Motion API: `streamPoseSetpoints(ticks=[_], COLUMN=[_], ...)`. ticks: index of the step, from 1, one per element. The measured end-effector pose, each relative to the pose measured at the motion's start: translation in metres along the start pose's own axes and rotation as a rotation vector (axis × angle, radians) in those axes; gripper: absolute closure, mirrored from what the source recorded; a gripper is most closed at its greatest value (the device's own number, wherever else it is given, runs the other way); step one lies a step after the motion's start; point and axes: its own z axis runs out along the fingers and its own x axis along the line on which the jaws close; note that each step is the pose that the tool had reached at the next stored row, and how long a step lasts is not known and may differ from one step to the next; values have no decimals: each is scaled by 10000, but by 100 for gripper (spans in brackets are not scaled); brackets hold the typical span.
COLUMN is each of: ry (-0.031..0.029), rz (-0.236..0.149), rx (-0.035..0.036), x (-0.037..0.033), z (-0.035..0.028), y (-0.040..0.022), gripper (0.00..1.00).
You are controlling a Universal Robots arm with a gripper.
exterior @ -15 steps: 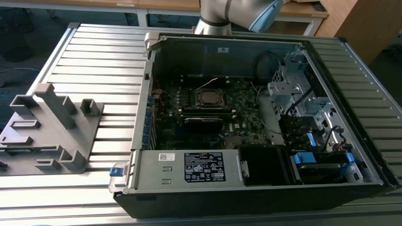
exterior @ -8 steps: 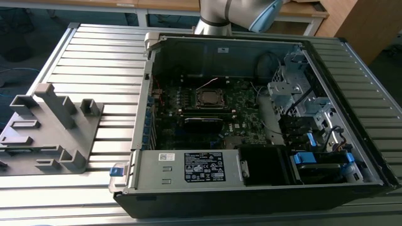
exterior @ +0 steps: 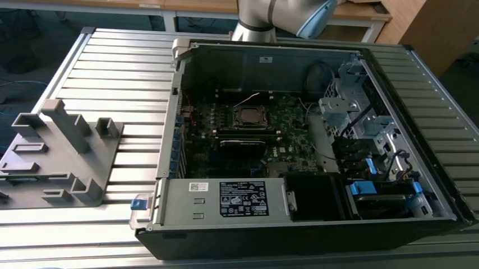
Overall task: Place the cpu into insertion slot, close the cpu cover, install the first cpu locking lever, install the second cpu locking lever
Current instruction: 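Install the first cpu locking lever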
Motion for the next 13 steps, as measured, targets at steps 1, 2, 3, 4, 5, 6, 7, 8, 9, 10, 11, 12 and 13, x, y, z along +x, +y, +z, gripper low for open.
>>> streamPoseSetpoints(ticks=[1,2,3,4,5,6,7,8,9,10,11,12,13], ry=[0,0,0,0,0,0,0,0,0,0,0,0,0], rz=[0,0,0,0,0,0,0,0,0,0,0,0,0], rx=[1,-1,-1,-1,0,0,-1,0,-2,-1,1,0,-3], x=[0,0,0,0,0,0,0,0,0,0,1,1,1], z=[4,7,7,7,7,7,7,7,9,12,16,20,22], y=[-1,-3,-3,-3,-3,-3,-3,-3,-3,-4,-4,-6,-7], gripper=[89,89,89,89,89,89,89,89,89,89,89,89,89])
